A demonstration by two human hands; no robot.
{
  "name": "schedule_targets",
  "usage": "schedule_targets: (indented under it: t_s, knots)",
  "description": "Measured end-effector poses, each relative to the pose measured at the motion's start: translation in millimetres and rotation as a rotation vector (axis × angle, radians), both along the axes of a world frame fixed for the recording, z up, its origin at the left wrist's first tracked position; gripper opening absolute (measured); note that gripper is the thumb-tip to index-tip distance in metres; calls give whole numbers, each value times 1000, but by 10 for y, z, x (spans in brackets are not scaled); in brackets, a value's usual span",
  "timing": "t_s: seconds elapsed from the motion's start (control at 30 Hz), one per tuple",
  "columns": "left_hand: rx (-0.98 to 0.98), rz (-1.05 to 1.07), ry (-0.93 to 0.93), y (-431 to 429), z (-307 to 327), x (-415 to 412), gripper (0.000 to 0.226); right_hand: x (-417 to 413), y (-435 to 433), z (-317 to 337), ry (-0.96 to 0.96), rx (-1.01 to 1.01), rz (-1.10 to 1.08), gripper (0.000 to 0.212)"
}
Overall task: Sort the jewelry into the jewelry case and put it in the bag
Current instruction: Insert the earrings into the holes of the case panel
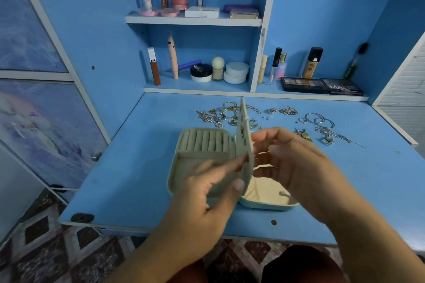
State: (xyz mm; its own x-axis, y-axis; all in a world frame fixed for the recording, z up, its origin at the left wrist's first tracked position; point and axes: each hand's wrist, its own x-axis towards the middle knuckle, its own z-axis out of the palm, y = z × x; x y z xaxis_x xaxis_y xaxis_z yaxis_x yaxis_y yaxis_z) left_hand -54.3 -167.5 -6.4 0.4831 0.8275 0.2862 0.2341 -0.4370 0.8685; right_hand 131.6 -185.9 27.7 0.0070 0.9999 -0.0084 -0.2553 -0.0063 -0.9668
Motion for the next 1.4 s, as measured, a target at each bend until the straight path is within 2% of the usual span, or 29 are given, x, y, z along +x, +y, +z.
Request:
schedule_targets:
  t_s: [0.03,0.1,0.17,0.33,0.83,0.97,1.07,1.2,1.27,1.4]
  knots:
    - [61,-13,69,6,-4,38,39,53,-32,39,-28,2,-28,31]
    - [171,-42,173,40,-18,104,40,137,-86,62,-214,-14,-132,31]
    - [242,-67,239,89,-34,162,37,188,-121,37,-348,-53,-246,19]
    - [251,-130,293,175,-89,282,34,321,-208,-54,-420,-169,-369,15]
    - [361,-24,345,220,-258,439,27,453,-258,-315,-419,-285,-370,14]
    - [339,-44,386,244,-244,437,30,461,-245,-398,-540,-341,-398,11]
    - [231,-94,369,381,-139,392,19,480,-233,-428,-631,-366,-400,11]
    - [305,-75,484,745,14,368,18,502,-220,-428,-721,-353,-394,6]
    - [292,-72,555,942,30,379,24,526,-210,-412,-792,-352,-377,5]
    - [289,-49,732,1185,-13,396,50,601,-153,-334,-898,-377,-288,10]
